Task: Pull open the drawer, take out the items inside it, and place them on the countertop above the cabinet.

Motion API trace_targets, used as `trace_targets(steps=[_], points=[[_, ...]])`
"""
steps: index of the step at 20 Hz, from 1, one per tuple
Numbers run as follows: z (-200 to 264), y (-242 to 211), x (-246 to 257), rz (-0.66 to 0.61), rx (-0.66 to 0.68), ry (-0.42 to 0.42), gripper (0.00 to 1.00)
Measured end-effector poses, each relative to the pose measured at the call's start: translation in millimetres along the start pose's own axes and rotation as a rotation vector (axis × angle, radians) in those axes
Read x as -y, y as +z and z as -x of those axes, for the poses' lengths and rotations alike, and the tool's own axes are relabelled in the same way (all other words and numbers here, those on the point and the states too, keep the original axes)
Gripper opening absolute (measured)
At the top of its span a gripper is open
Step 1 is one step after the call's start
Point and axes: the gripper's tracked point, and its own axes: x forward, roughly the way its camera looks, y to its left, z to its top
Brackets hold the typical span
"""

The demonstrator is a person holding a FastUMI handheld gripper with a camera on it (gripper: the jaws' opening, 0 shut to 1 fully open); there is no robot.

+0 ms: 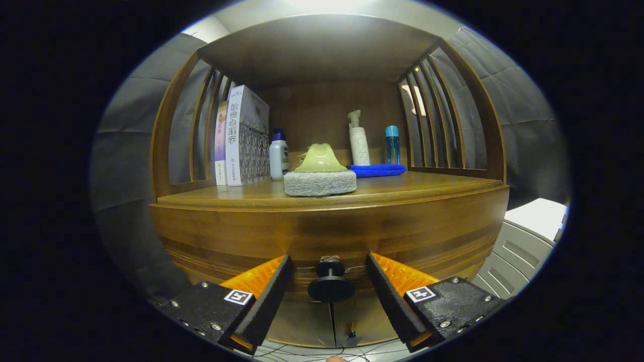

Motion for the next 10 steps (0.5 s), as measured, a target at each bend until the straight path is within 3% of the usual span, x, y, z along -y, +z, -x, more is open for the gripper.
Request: trace_targets(steps=[6,10], points=[[0.1,1.0,-1.1,-0.003,-0.012,-0.008,0.95],[14.3,10.4,7.9,0.059,0.018,-0.027,0.95]])
